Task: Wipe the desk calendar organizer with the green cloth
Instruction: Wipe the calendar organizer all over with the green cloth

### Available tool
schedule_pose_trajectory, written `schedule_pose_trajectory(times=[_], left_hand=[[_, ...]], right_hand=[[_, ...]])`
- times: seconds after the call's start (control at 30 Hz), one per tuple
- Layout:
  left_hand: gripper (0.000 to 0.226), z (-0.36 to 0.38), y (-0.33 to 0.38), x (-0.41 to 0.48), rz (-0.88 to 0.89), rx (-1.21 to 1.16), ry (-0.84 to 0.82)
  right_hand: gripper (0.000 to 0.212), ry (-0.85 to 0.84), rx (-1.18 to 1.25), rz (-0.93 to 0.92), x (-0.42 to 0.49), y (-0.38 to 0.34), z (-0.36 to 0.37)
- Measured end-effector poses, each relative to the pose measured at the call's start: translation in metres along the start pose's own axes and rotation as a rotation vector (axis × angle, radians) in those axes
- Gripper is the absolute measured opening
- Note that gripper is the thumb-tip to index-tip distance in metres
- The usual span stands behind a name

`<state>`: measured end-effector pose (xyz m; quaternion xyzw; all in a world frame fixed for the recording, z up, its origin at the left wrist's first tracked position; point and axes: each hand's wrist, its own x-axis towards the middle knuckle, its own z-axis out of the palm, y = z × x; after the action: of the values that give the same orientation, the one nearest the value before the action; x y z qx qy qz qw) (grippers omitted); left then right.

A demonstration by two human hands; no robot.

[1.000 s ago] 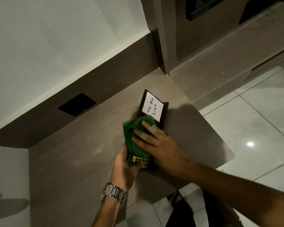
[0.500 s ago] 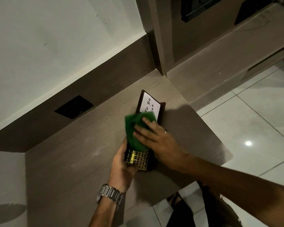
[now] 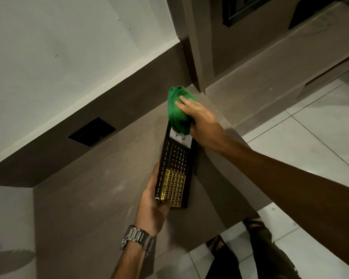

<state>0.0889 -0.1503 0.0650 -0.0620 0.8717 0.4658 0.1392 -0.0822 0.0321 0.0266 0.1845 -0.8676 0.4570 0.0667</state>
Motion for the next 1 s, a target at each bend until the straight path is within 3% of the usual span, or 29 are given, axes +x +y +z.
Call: schedule_pose_trajectory(times=[0.1,0.23,0.37,0.47,0.5,0.7,0.9,1.0], left_hand=[[0.1,0.0,-0.002,0.0,0.005,0.048,0.009],[0.097,0.002,-0.005,0.002,0.027,0.059,0.036],[0.092,0.002,-0.008,0.003,0.017,0.109,0.059],[0.039,0.0,-0.016,0.0,0.094,0.24,-0.019],[0.032,0.0,-0.014,0.0,0.072,0.199,-0.021],[0.092,-0.001,-0.007,0.001,0.033,0.051,0.051],[0.097,-0.004,-0.006,0.002,0.03,0.119,0.006],[0.101,-0.005,-0.007,0.002,0.031,0.187,-0.001]], right_hand=[[0.073,0.026,0.04,0.125,-0.021,0.001,0.018],[0.085,-0.027,-0.018,0.134,-0.092,-0.008,0.046],[0.084,-0.057,0.006,-0.012,-0.131,-0.04,0.055],[0.09,-0.238,-0.031,-0.303,-0.153,-0.054,0.054],[0.092,-0.282,-0.045,-0.355,-0.155,-0.052,0.049],[0.068,-0.29,-0.207,-0.464,-0.141,-0.021,0.036],[0.062,-0.329,-0.412,-0.62,-0.163,0.019,0.042],[0.057,-0.261,-0.369,-0.497,-0.131,0.031,0.032]])
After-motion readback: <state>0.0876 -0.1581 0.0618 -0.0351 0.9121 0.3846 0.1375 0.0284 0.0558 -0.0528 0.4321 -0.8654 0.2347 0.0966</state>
